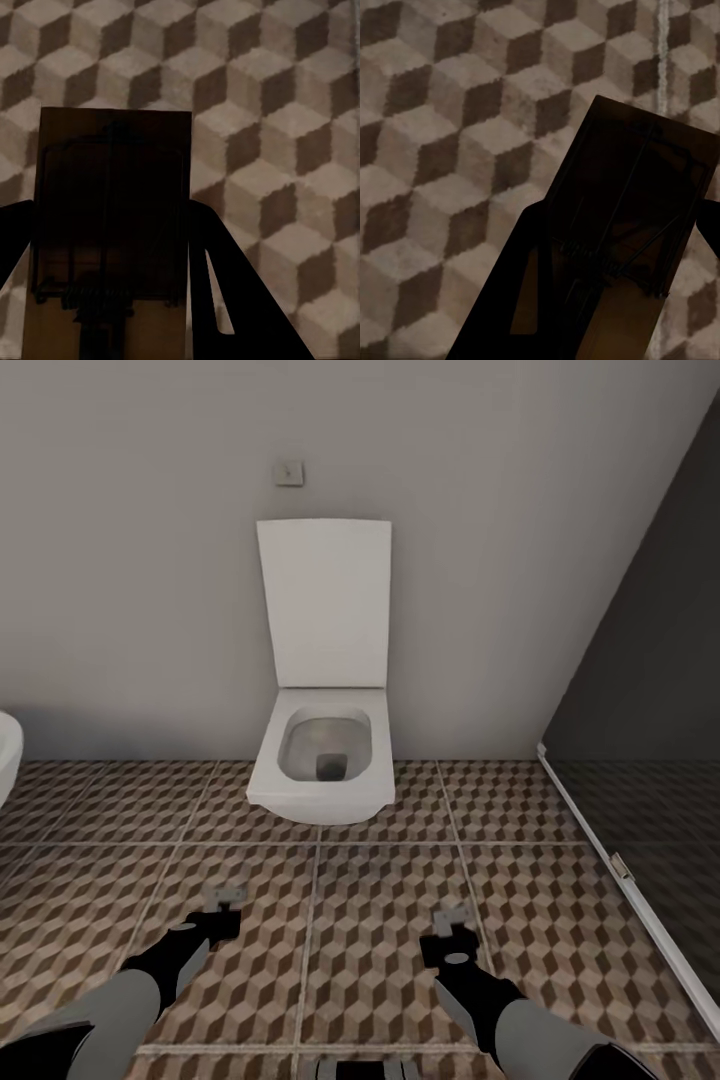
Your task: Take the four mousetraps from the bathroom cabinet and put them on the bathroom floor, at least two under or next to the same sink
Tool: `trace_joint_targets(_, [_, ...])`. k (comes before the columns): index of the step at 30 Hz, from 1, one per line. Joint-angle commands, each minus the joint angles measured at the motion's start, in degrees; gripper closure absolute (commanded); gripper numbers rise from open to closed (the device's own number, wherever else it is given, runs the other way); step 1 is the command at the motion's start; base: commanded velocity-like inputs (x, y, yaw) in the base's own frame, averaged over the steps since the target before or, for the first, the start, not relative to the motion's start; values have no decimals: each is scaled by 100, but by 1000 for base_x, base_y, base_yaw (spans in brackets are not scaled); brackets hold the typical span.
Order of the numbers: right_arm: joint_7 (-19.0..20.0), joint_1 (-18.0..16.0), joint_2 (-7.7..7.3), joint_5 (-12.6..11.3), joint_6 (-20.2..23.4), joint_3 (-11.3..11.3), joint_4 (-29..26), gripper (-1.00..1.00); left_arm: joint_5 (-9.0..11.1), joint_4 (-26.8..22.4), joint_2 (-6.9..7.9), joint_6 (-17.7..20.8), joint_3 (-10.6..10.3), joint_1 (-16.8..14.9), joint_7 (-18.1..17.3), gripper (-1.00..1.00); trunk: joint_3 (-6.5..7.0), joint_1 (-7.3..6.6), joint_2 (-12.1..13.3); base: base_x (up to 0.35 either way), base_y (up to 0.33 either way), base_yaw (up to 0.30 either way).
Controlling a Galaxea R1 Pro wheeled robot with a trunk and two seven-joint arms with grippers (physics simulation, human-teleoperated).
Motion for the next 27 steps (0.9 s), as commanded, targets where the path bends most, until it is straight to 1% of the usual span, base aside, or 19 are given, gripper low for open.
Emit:
trace_joint_targets(1, [-29, -3, -4, -53, -20, 50, -3, 100, -77, -7, -2, 23, 48, -1, -15, 100, -27, 1, -3, 0, 0, 0])
trace_joint_targets(3, [-29, -3, -15, -54, -39, 50, -3, 100, -77, -4, -2, 18, 47, -1, -15, 100, -71, 6, -6, 0, 0, 0])
trace_joint_targets(5, [-29, -3, -76, -58, -54, 50, -3, 100, -77, -2, -2, 15, 47, -1, -15, 100, -116, 11, -9, 0, 0, 0])
trace_joint_targets(7, [-29, -3, -241, -60, -73, 37, -3, 100, -74, -1, -2, 14, 47, -1, -15, 100, -160, 16, -11, 0, 0, 0])
trace_joint_targets(10, [-29, -3, -397, -60, -82, -20, -20, 100, -70, 0, -2, 13, 47, -1, -15, 100, -226, 24, -15, 0, 0, 0])
trace_joint_targets(16, [-29, -3, -590, -54, -86, -51, -70, 100, -68, 0, -2, 13, 47, -1, -15, 100, -359, 40, -23, 0, 0, 0])
trace_joint_targets(18, [-29, -3, -693, -54, -86, -57, -87, 100, -68, 0, -6, 13, 47, -1, -15, 100, -404, 45, -26, 0, 0, 0])
trace_joint_targets(20, [-29, -3, -746, -53, -86, -60, -93, 100, -68, 0, -8, 13, 47, -1, -15, 100, -448, 50, -29, 0, 0, 0])
trace_joint_targets(26, [-29, -3, -804, -46, -86, -56, -99, 100, -68, 0, -10, 0, 47, -1, -15, 100, -581, 65, -37, 0, 0, 0])
trace_joint_targets(27, [-29, -3, -812, -45, -86, -56, -99, 100, -68, 0, -10, -2, 47, -1, -15, 100, -581, 65, -37, 0, 0, 0])
